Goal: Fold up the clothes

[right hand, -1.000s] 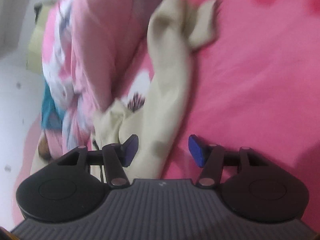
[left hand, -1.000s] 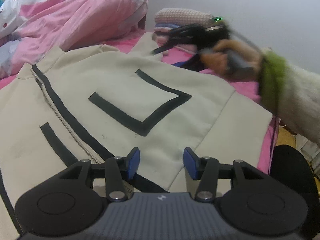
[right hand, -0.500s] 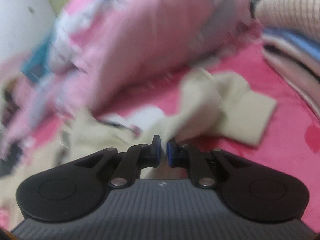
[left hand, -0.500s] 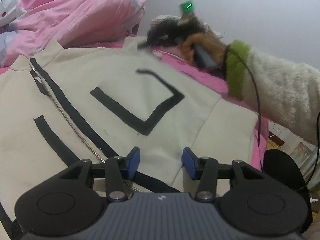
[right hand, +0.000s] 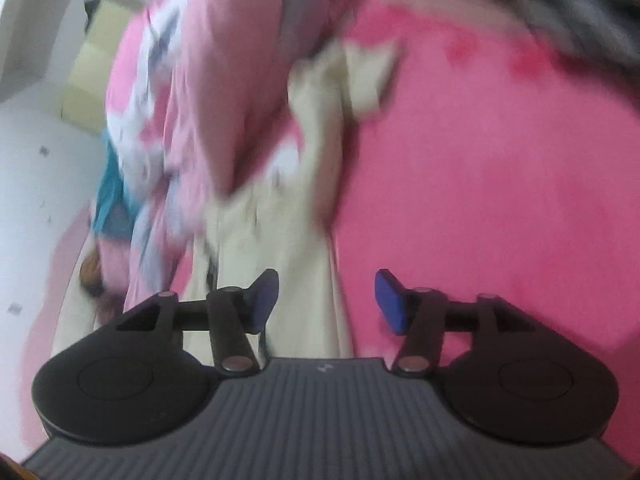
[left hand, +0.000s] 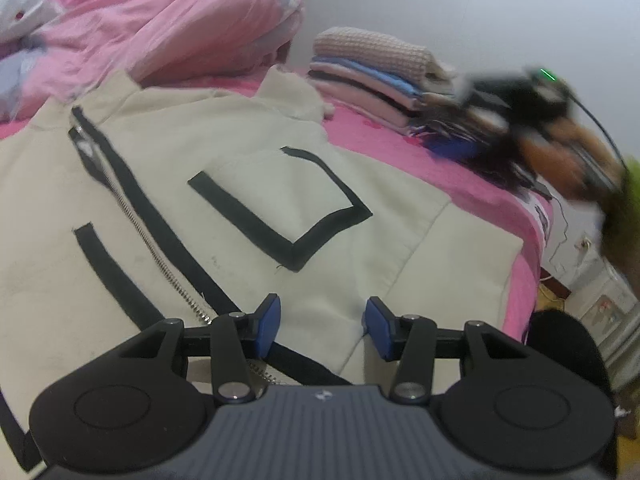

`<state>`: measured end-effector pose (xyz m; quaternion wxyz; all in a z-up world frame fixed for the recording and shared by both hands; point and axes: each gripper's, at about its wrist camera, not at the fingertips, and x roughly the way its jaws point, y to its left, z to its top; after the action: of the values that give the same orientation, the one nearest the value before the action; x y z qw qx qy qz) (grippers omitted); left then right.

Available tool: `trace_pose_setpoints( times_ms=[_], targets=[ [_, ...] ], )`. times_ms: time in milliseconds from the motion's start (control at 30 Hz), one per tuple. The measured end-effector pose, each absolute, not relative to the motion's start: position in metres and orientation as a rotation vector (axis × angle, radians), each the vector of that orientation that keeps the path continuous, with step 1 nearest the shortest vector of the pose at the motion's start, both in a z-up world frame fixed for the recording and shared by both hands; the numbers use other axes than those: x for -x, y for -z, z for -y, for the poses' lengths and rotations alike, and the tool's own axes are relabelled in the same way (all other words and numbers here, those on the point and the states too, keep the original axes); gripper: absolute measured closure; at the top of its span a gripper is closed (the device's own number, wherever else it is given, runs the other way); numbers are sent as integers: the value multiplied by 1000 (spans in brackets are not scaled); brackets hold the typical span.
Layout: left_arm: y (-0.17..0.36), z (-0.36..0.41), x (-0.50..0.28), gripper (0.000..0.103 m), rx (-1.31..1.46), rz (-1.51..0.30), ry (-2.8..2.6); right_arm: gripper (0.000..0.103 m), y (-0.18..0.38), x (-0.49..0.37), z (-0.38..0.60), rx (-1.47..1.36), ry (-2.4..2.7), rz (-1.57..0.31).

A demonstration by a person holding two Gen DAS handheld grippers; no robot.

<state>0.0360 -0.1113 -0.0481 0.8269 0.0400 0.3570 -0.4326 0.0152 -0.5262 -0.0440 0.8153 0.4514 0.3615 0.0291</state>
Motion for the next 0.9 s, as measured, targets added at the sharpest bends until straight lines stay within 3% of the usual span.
trace_pose_setpoints(
  times_ms=[133, 400, 667, 900],
  targets=[
    [40, 117, -39, 54, -69, -826, 872, 49, 63, 38, 501, -964, -78, -868],
    [37, 120, -36, 54, -42, -866, 797, 51, 82, 99, 480, -1030, -189, -786],
    [40, 122, -28, 53, -60, -834, 781, 88, 101, 119, 477, -969, -179, -658],
    [38, 125, -26, 50, -57, -842, 744, 90, 109, 121, 481, -979, -180, -600]
  ],
)
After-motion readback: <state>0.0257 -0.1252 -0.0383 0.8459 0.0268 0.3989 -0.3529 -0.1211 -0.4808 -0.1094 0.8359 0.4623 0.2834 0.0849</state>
